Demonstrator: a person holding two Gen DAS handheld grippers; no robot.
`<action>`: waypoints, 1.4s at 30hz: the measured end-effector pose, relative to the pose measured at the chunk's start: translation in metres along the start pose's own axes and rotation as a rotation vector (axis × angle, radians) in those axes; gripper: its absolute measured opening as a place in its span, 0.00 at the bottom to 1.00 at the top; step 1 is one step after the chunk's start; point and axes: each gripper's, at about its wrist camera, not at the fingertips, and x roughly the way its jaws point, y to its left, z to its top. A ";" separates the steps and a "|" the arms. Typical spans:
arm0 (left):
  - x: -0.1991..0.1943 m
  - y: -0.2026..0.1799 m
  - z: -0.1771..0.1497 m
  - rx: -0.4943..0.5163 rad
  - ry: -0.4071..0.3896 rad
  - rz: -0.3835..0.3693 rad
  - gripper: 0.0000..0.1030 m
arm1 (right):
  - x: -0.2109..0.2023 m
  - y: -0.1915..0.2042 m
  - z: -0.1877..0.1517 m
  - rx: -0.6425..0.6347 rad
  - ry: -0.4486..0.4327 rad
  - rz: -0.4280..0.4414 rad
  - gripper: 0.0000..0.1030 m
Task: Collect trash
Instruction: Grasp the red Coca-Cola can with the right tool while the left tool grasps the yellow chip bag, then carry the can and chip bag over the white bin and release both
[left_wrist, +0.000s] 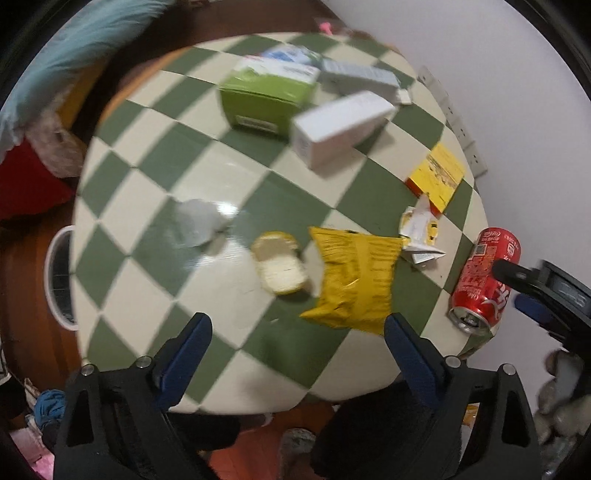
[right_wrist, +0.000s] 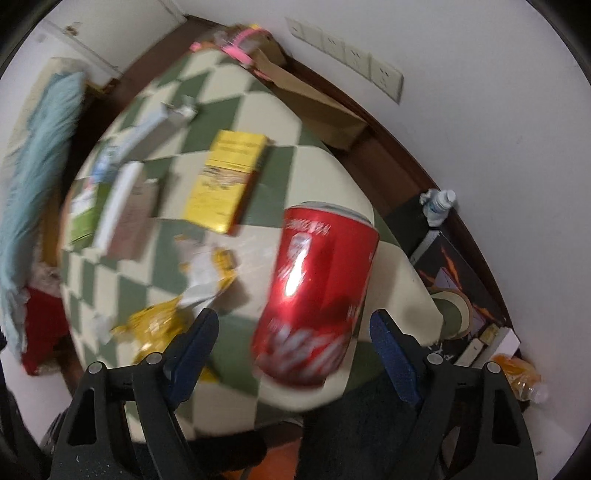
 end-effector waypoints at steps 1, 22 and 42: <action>0.005 -0.004 0.003 0.003 0.006 -0.008 0.92 | 0.011 -0.002 0.004 0.009 0.020 -0.012 0.82; 0.084 -0.062 0.025 0.129 0.077 0.102 0.55 | 0.037 -0.017 0.000 -0.157 0.080 -0.081 0.63; -0.005 -0.066 0.002 0.190 -0.155 0.094 0.35 | -0.023 0.004 -0.025 -0.241 -0.077 -0.017 0.62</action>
